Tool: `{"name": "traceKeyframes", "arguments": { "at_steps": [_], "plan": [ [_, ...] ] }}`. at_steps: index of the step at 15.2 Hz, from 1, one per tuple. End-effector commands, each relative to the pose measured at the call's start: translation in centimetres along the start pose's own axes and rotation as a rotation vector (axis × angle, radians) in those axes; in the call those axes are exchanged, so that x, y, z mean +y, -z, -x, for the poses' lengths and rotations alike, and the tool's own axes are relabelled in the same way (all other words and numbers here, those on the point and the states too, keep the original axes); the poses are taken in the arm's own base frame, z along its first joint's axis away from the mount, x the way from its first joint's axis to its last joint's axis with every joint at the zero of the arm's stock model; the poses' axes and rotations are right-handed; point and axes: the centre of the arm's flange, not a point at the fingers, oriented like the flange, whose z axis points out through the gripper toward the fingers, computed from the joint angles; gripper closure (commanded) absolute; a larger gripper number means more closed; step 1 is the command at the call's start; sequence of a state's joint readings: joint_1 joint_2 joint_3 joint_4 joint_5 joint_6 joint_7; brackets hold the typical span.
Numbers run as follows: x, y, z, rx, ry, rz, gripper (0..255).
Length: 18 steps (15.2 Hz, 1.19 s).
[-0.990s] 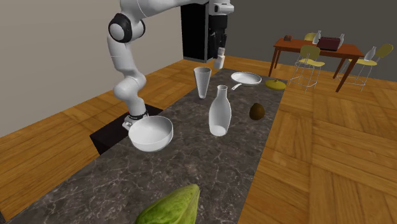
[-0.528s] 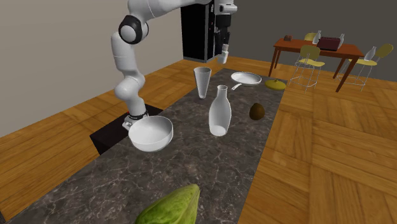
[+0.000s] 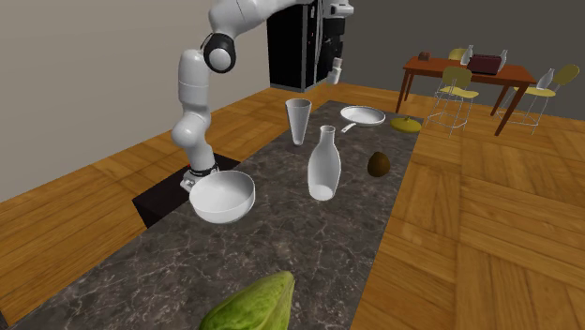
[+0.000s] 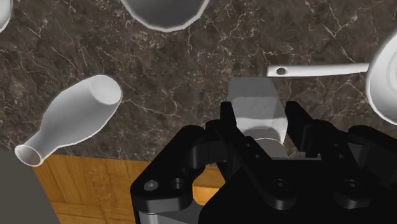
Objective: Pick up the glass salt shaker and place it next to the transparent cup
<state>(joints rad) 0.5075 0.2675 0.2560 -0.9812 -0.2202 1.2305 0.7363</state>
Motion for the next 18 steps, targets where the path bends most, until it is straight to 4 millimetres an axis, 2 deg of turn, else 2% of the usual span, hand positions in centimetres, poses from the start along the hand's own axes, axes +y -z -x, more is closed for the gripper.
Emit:
{"name": "traceKeyframes", "arguments": {
  "at_steps": [1, 18],
  "plan": [
    [-1.4, -0.5, 0.5, -0.001, -0.002, 0.000, 255],
    [-2.4, -9.4, 1.3, -0.001, -0.002, 0.000, 255]
  ]
}}
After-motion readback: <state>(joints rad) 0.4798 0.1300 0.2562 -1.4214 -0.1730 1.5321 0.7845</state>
